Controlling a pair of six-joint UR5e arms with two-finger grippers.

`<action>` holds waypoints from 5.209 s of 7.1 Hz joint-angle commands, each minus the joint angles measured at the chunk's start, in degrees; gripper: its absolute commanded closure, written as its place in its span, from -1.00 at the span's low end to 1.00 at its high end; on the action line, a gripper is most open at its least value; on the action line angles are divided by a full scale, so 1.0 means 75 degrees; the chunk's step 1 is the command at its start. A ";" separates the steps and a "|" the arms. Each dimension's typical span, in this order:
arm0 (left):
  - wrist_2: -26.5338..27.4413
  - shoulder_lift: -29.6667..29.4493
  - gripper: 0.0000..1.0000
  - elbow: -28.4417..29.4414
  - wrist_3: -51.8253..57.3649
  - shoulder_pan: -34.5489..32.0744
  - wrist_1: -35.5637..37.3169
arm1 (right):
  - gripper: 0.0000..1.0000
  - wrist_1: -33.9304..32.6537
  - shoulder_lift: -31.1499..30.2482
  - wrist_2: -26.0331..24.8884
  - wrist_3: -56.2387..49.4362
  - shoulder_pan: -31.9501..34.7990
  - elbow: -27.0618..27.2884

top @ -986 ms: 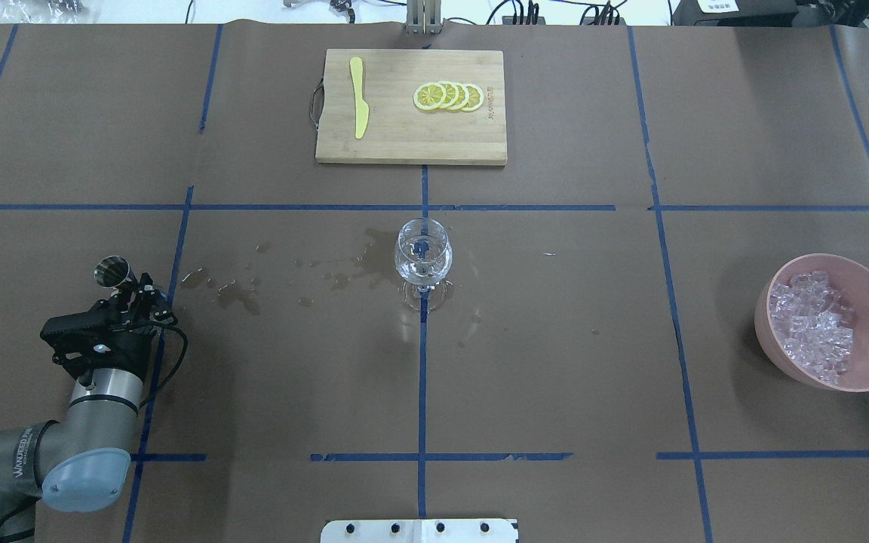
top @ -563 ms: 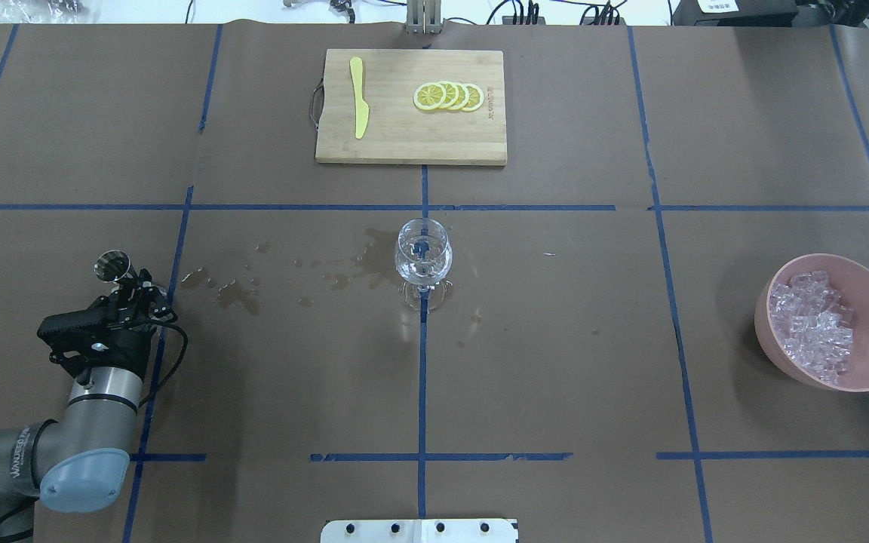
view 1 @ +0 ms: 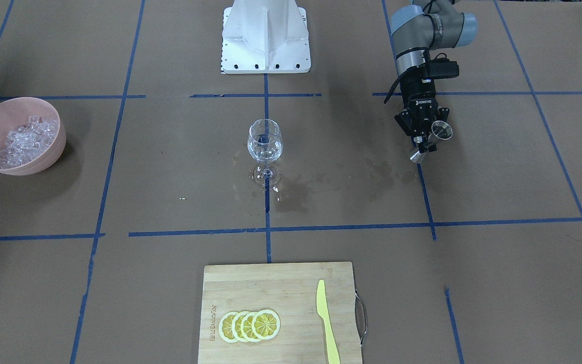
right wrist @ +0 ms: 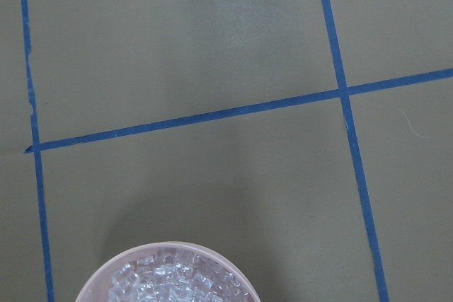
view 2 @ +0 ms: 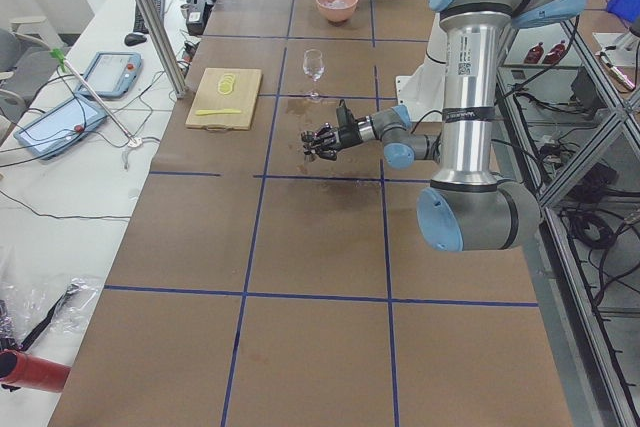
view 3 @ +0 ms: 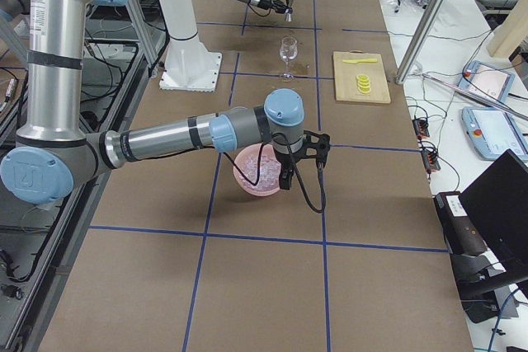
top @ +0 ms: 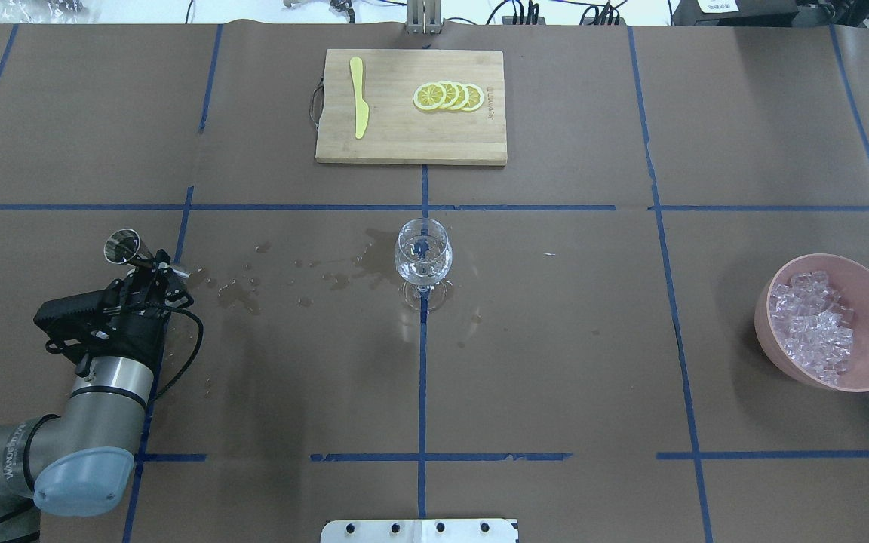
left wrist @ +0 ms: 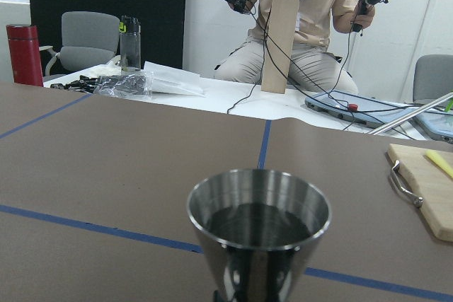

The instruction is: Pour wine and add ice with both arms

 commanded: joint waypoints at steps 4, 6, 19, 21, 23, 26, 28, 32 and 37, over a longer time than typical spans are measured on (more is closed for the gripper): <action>-0.0008 -0.1293 1.00 -0.0115 0.3500 -0.0558 -0.0907 | -1.00 0.0071 0.0023 -0.0002 -0.0001 0.0000 0.0020; -0.0405 -0.1714 1.00 -0.0056 0.5396 -0.0757 -0.1835 | -1.00 0.0083 0.0023 0.0022 0.0000 0.0000 0.0044; -0.1063 -0.3428 1.00 0.0729 0.8036 -0.0699 -0.2003 | -1.00 0.0013 0.0000 -0.0641 0.0896 -0.0850 0.0780; -0.1063 -0.3556 1.00 0.0776 0.8405 -0.0688 -0.1992 | -1.00 0.0012 0.0023 -0.0926 0.1868 -0.1613 0.1062; -0.1075 -0.3662 1.00 0.0927 0.8463 -0.0629 -0.1991 | -1.00 0.0013 0.0035 -0.0939 0.2143 -0.1874 0.1134; -0.1087 -0.3779 1.00 0.0940 0.9995 -0.0570 -0.2015 | -1.00 0.0024 0.0047 -0.0939 0.2144 -0.1875 0.1134; -0.1656 -0.3826 1.00 0.0940 1.0525 -0.0559 -0.2003 | -1.00 0.0048 0.0058 -0.0939 0.2156 -0.1875 0.1134; -0.1907 -0.3815 1.00 0.0952 1.0866 -0.0418 -0.2003 | -1.00 0.0048 0.0059 -0.0939 0.2144 -0.1875 0.1134; -0.1895 -0.3931 1.00 0.0940 1.2395 -0.0418 -0.1992 | -1.00 0.0048 0.0070 -0.0939 0.2144 -0.1875 0.1134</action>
